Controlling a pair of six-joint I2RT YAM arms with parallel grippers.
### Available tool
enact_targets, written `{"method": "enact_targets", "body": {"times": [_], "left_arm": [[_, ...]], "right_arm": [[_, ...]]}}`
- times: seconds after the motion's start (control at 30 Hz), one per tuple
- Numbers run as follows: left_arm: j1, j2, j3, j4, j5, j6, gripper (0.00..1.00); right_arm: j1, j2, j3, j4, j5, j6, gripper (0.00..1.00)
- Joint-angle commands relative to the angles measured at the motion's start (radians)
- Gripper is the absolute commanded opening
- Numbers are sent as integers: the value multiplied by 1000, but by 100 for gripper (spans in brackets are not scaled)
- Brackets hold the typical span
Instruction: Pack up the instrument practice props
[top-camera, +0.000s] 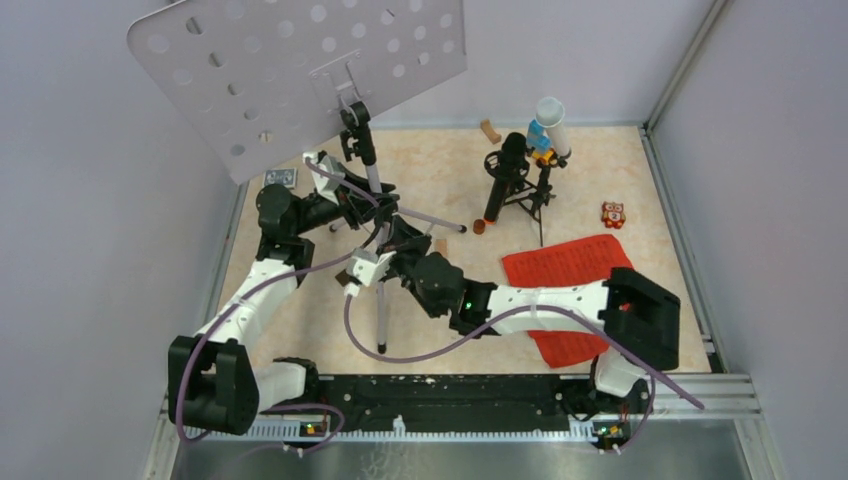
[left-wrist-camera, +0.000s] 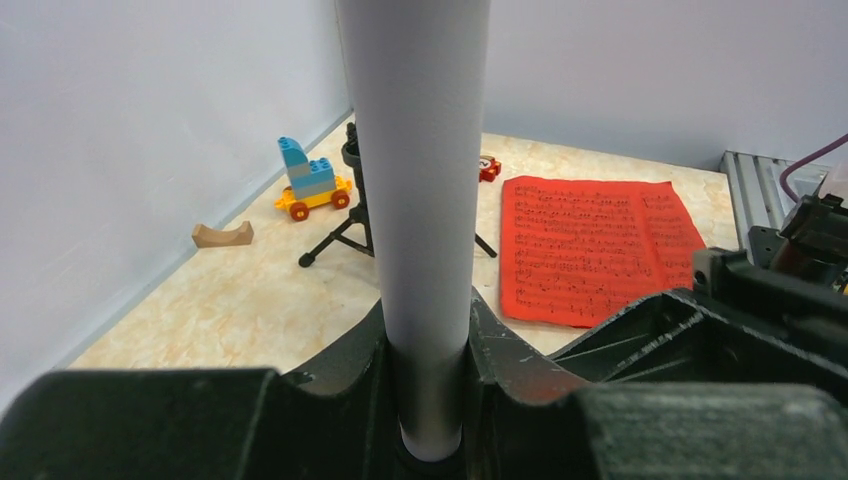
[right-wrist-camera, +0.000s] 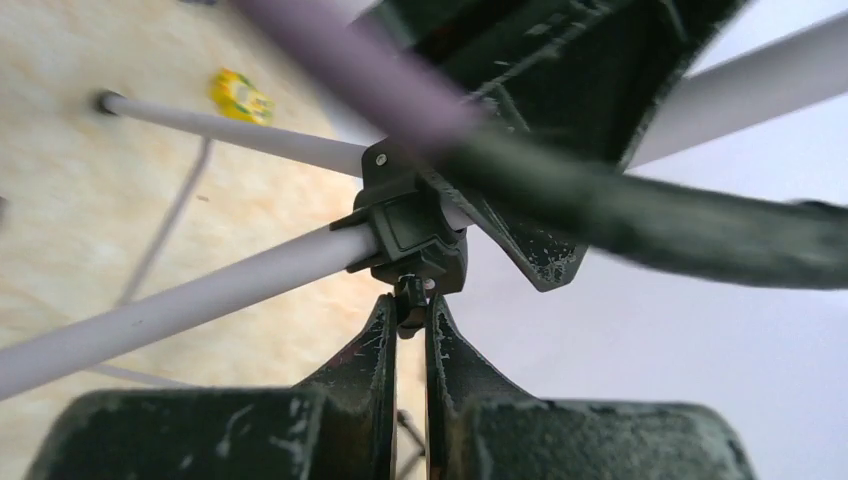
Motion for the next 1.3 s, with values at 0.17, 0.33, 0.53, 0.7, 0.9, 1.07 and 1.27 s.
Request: {"method": "enact_targets", "body": {"times": [0.17, 0.33, 0.53, 0.7, 0.9, 1.07, 1.27], "left_arm": [[-12, 48, 35, -32, -42, 55, 0], [-11, 50, 39, -42, -39, 63, 0], [-11, 58, 39, -48, -41, 67, 0], [-11, 54, 51, -68, -34, 73, 0], [-12, 60, 54, -69, -30, 73, 0], [-12, 57, 50, -70, -29, 78, 0], [-11, 63, 54, -72, -25, 78, 0]], "right_arm": [[175, 192, -146, 180, 86, -450, 0], [185, 145, -118, 222, 67, -416, 29], [207, -5, -128, 380, 113, -290, 48], [193, -162, -307, 437, 35, 2, 65], [0, -355, -298, 108, -81, 829, 69], [-196, -438, -269, -32, -203, 1388, 66], [-352, -396, -229, -67, -394, 1914, 59]]}}
